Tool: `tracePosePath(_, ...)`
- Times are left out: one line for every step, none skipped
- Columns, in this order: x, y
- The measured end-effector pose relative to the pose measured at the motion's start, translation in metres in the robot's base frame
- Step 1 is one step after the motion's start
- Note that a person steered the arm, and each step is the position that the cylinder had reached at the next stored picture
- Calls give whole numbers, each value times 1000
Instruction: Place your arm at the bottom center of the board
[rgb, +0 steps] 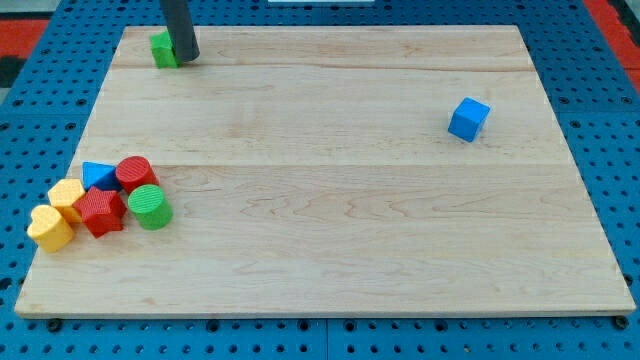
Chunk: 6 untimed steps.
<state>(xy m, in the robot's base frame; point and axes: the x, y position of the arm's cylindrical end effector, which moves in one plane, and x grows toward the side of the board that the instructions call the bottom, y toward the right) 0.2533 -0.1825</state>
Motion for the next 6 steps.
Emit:
tracePosePath(0,0)
tracePosePath(1,37)
tracePosePath(25,120)
tracePosePath(87,183)
tracePosePath(154,199)
tracePosePath(204,206)
